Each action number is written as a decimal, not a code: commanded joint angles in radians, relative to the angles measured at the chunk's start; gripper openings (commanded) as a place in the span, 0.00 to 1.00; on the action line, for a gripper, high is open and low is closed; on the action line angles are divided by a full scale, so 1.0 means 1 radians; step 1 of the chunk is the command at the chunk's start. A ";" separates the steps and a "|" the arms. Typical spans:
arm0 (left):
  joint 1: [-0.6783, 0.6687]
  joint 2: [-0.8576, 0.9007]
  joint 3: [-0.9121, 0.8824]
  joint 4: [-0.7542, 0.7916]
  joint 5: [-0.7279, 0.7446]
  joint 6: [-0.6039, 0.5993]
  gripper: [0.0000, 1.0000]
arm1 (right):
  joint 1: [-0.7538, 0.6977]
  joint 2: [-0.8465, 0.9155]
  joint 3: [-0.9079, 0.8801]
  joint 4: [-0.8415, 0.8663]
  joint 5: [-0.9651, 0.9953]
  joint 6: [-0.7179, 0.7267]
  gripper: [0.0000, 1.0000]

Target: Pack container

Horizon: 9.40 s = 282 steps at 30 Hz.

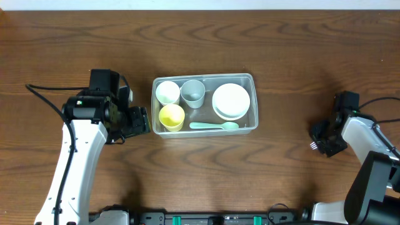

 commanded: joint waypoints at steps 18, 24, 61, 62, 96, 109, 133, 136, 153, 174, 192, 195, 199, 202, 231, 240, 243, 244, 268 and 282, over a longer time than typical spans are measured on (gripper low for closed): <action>0.000 -0.009 -0.002 -0.006 0.001 0.013 0.75 | -0.006 0.003 -0.008 0.014 0.007 -0.010 0.01; 0.000 -0.009 -0.002 -0.006 0.001 0.013 0.75 | 0.018 -0.002 0.068 -0.019 0.007 -0.186 0.01; 0.001 -0.009 -0.002 0.009 -0.243 0.032 0.75 | 0.876 0.086 0.619 -0.357 -0.168 -1.784 0.04; 0.001 -0.009 -0.002 0.009 -0.243 0.032 0.75 | 0.876 0.097 0.619 -0.357 -0.168 -1.783 0.06; -0.018 -0.009 0.135 0.141 -0.243 0.141 0.98 | 0.394 -0.003 0.620 -0.058 -0.146 -0.768 0.99; -0.018 -0.386 0.106 0.034 -0.232 0.122 0.98 | 0.402 -0.320 0.600 -0.210 0.072 -0.634 0.99; -0.018 -1.063 -0.069 -0.101 -0.232 0.020 0.98 | 0.580 -1.174 -0.114 -0.220 0.239 -0.520 0.99; -0.018 -1.063 -0.069 -0.101 -0.232 0.020 0.98 | 0.580 -1.174 -0.116 -0.268 0.239 -0.520 0.99; -0.018 -1.063 -0.069 -0.101 -0.232 0.020 0.98 | 0.512 -1.287 -0.147 -0.318 0.167 -0.568 0.99; -0.018 -1.063 -0.069 -0.101 -0.232 0.020 0.98 | 0.313 -1.601 -0.706 0.622 -0.041 -0.898 0.99; -0.018 -1.063 -0.069 -0.101 -0.231 0.020 0.98 | 0.308 -1.599 -0.780 0.596 -0.053 -0.887 0.99; -0.018 -1.063 -0.069 -0.101 -0.232 0.020 0.98 | 0.308 -1.600 -0.780 0.596 -0.053 -0.887 0.99; -0.018 -1.063 -0.069 -0.101 -0.232 0.020 0.98 | 0.308 -1.599 -0.780 0.596 -0.053 -0.887 0.99; -0.018 -1.063 -0.069 -0.101 -0.232 0.020 0.98 | 0.308 -1.599 -0.780 0.596 -0.053 -0.887 0.99; -0.021 -1.280 -0.696 0.538 -0.205 0.029 0.98 | 0.308 -1.599 -0.780 0.596 -0.053 -0.887 0.99; -0.038 -1.334 -1.020 0.980 -0.205 0.079 0.98 | 0.308 -1.599 -0.780 0.596 -0.053 -0.887 0.99; -0.039 -1.333 -1.065 1.031 -0.213 0.101 0.98 | 0.308 -1.599 -0.780 0.596 -0.053 -0.887 0.99; -0.039 -1.333 -1.076 1.034 -0.215 0.104 0.98 | 0.308 -1.599 -0.780 0.596 -0.053 -0.887 0.99; -0.040 -1.330 -1.109 1.007 -0.211 0.115 0.98 | 0.308 -1.599 -0.780 0.596 -0.053 -0.887 0.99; -0.040 -1.330 -1.109 1.007 -0.211 0.115 0.98 | 0.308 -1.599 -0.780 0.596 -0.053 -0.887 0.99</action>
